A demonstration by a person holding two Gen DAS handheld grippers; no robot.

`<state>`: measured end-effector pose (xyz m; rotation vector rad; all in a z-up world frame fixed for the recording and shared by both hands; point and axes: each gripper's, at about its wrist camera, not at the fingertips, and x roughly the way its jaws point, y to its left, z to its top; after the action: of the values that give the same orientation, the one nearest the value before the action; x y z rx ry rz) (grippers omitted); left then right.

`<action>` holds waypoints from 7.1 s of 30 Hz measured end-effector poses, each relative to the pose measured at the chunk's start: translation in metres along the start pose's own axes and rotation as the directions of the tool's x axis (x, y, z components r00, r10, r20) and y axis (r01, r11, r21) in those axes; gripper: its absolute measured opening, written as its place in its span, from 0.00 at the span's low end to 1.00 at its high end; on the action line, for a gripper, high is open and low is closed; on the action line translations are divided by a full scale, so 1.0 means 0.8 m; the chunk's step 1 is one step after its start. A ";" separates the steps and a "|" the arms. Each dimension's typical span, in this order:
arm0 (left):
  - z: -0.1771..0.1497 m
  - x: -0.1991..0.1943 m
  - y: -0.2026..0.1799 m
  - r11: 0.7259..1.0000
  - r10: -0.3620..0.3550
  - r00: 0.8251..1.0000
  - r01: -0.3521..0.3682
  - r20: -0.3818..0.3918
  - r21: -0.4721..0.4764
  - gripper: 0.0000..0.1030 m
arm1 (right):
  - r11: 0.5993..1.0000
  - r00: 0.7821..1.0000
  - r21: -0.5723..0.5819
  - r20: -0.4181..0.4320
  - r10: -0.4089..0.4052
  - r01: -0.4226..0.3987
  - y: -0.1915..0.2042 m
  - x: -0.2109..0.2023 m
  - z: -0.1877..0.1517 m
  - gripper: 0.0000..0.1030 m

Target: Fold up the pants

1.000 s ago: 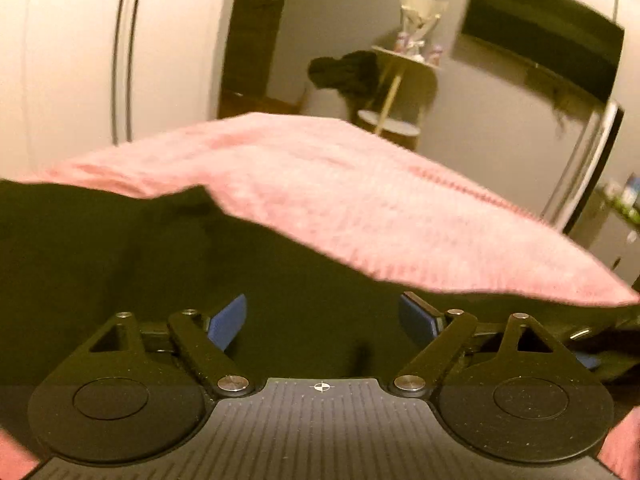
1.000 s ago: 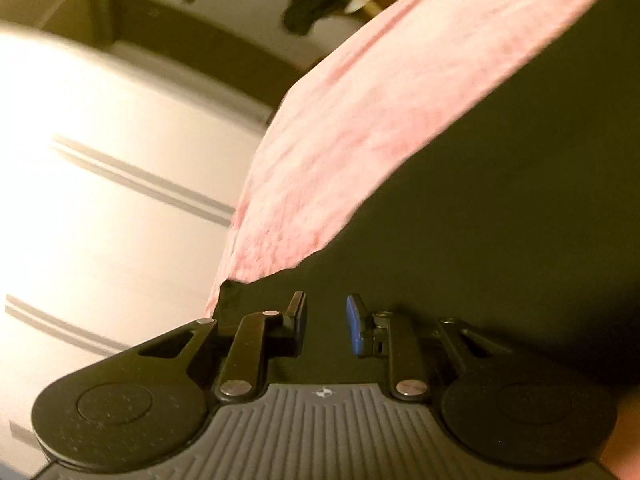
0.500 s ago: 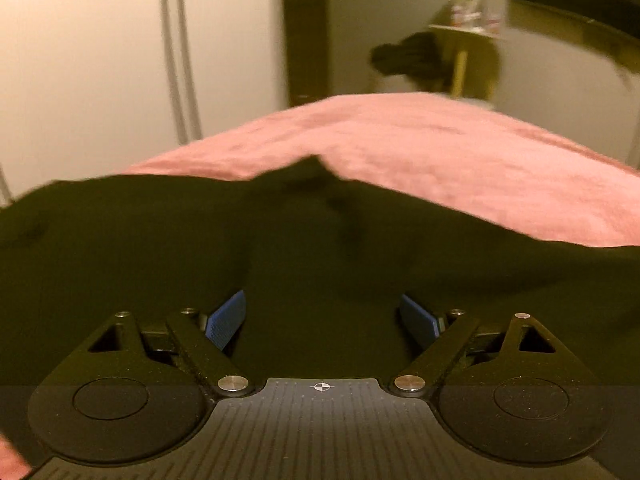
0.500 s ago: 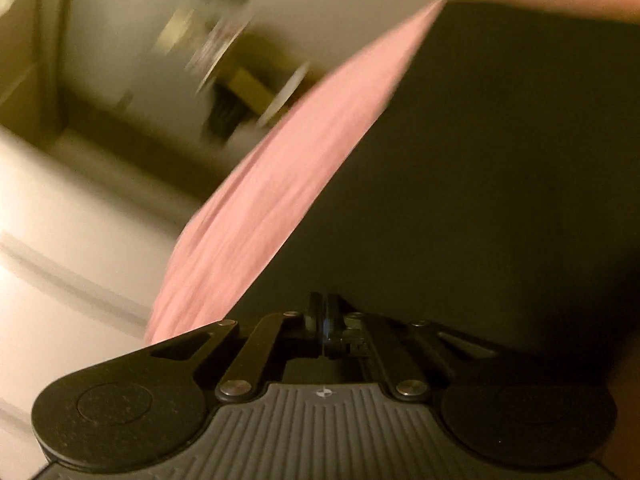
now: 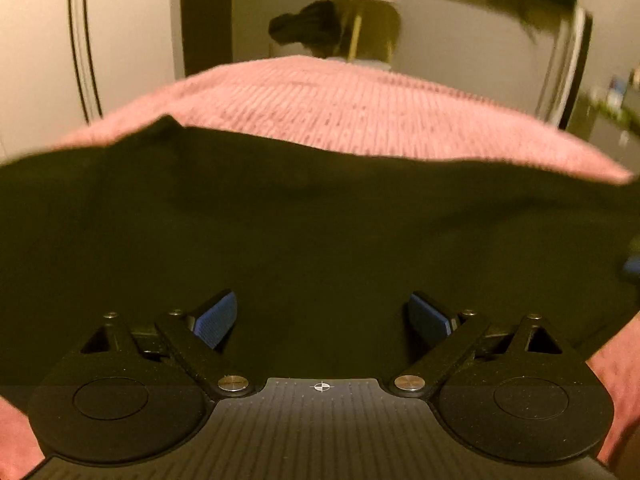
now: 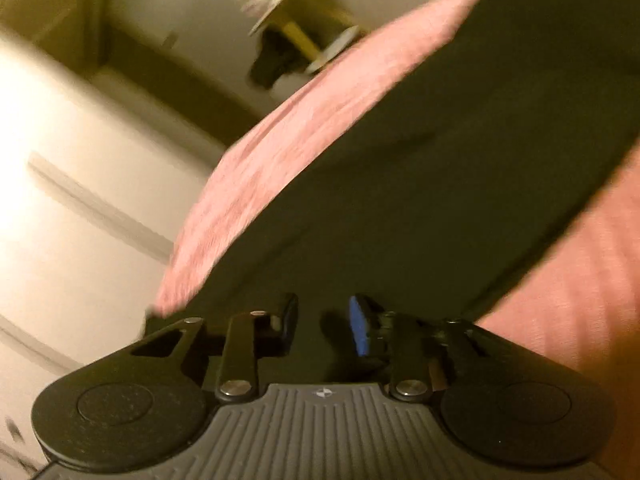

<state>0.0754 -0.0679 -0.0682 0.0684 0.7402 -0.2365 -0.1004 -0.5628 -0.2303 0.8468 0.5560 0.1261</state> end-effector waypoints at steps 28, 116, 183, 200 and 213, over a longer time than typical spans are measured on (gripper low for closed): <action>0.063 0.032 0.167 0.836 0.487 0.871 -0.487 -0.070 -0.253 1.00 | 0.922 0.865 0.194 0.325 -0.383 0.336 -0.053 -0.150 0.039 0.48; 0.067 0.092 -0.084 0.821 -0.473 0.866 0.366 -0.163 -0.438 0.50 | 0.971 0.968 0.048 0.074 -0.239 0.236 0.060 0.021 -0.011 0.00; 0.044 0.015 0.139 0.862 -0.188 0.980 0.136 -0.058 -0.489 0.38 | 0.828 0.925 -0.437 0.028 -0.378 0.352 0.254 0.081 -0.099 0.17; 0.031 0.022 0.142 0.839 -0.234 0.970 0.168 -0.064 -0.518 0.51 | 0.792 0.877 -0.431 -0.002 -0.480 0.433 0.240 0.121 -0.111 0.15; 0.026 0.027 0.159 0.746 -0.329 0.944 0.240 -0.031 -0.622 0.61 | 0.841 0.904 -0.369 -0.007 -0.427 0.395 0.229 0.119 -0.105 0.23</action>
<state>0.1348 0.0487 -0.0705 -0.6665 0.9388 -0.2757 -0.0419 -0.3536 -0.1788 0.3492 0.7619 -0.1291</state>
